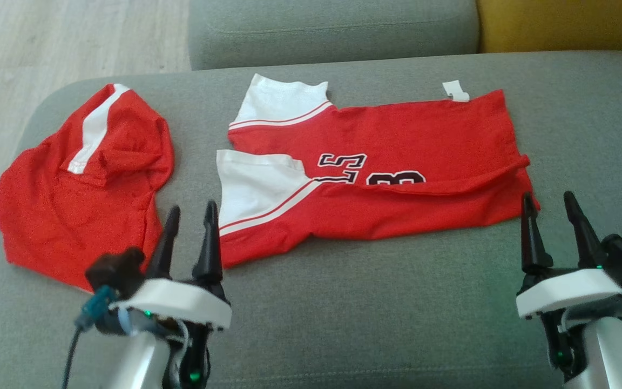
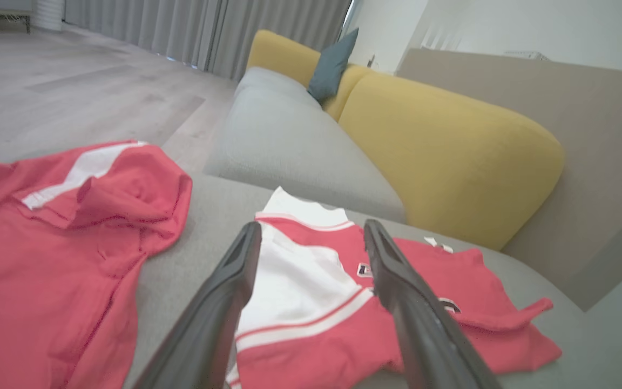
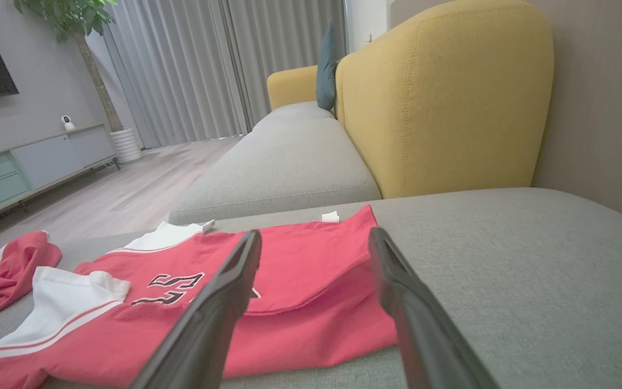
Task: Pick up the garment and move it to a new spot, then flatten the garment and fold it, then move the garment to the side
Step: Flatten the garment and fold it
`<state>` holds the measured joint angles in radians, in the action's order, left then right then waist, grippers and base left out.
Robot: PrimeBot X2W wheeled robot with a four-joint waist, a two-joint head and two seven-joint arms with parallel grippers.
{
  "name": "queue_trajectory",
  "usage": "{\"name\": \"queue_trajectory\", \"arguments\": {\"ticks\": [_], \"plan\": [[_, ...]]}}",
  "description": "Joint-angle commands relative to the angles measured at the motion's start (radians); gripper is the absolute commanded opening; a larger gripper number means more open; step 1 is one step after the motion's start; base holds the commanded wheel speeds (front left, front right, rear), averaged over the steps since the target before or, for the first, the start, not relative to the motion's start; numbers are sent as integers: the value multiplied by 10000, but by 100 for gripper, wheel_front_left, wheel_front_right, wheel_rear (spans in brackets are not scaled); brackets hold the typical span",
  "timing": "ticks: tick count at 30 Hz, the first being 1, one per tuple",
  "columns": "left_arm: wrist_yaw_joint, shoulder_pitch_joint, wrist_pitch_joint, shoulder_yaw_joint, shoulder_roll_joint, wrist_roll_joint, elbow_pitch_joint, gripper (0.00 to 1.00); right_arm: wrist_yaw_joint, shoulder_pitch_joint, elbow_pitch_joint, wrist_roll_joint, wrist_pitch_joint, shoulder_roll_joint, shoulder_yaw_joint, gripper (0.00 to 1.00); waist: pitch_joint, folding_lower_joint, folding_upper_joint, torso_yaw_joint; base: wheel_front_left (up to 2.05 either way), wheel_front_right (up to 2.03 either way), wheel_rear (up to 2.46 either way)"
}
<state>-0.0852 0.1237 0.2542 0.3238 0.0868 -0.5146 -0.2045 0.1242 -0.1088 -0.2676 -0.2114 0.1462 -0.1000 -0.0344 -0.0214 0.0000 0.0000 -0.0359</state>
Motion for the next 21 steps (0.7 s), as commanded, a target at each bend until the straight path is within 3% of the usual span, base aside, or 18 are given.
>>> {"name": "queue_trajectory", "arguments": {"ticks": [1,8,16,21], "plan": [[63,392,75,-344,0,106,220,100,65,-277,473,110,-12,-6,177,100,-3,0,0,-76,0,0,0],[154,677,50,-206,-135,492,-1049,100,65,-243,1315,437,-431,168,-14,100,-245,0,0,-431,0,0,0],[-237,1880,-932,33,124,926,-3473,100,65,-606,2085,631,-865,16,-211,100,-767,0,0,-795,0,0,0],[-158,2431,-1580,330,233,1100,-4736,100,65,-796,2381,675,-997,-36,-256,100,-1034,0,0,-960,0,0,0]]}}
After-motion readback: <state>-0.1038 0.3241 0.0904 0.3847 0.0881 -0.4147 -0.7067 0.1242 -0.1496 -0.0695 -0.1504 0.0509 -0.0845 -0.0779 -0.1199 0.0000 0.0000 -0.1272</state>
